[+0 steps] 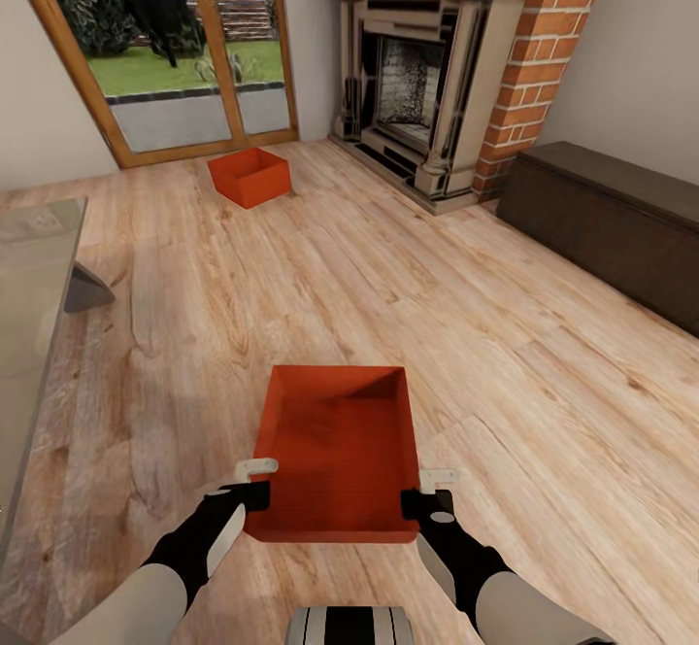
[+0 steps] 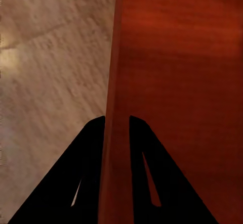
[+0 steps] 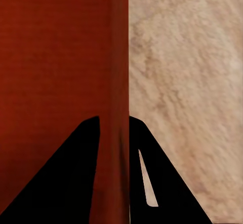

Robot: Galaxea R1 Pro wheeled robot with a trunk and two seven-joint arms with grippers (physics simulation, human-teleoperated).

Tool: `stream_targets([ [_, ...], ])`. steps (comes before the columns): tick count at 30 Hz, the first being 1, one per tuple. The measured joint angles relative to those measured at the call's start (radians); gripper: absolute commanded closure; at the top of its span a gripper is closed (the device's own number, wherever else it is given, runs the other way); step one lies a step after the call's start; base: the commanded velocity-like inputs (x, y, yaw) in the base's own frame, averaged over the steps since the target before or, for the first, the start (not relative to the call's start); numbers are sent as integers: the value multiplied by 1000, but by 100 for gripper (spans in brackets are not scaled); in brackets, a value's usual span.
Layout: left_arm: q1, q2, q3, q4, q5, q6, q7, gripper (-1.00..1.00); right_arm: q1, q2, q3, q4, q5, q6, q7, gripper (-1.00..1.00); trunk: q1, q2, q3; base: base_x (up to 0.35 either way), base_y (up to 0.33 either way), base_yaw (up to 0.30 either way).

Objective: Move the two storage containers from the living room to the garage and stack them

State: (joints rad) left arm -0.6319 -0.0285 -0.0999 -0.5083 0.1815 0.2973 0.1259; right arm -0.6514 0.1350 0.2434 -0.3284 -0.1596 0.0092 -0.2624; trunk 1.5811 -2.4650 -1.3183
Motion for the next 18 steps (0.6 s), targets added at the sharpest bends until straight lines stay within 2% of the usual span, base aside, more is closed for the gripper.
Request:
stream_targets([
  [18, 0, 0, 2, 1, -3, 0, -3, 100, 0, 0, 2, 1, -5, 0, 0, 100, -69, 126, 56, 0, 0, 0],
])
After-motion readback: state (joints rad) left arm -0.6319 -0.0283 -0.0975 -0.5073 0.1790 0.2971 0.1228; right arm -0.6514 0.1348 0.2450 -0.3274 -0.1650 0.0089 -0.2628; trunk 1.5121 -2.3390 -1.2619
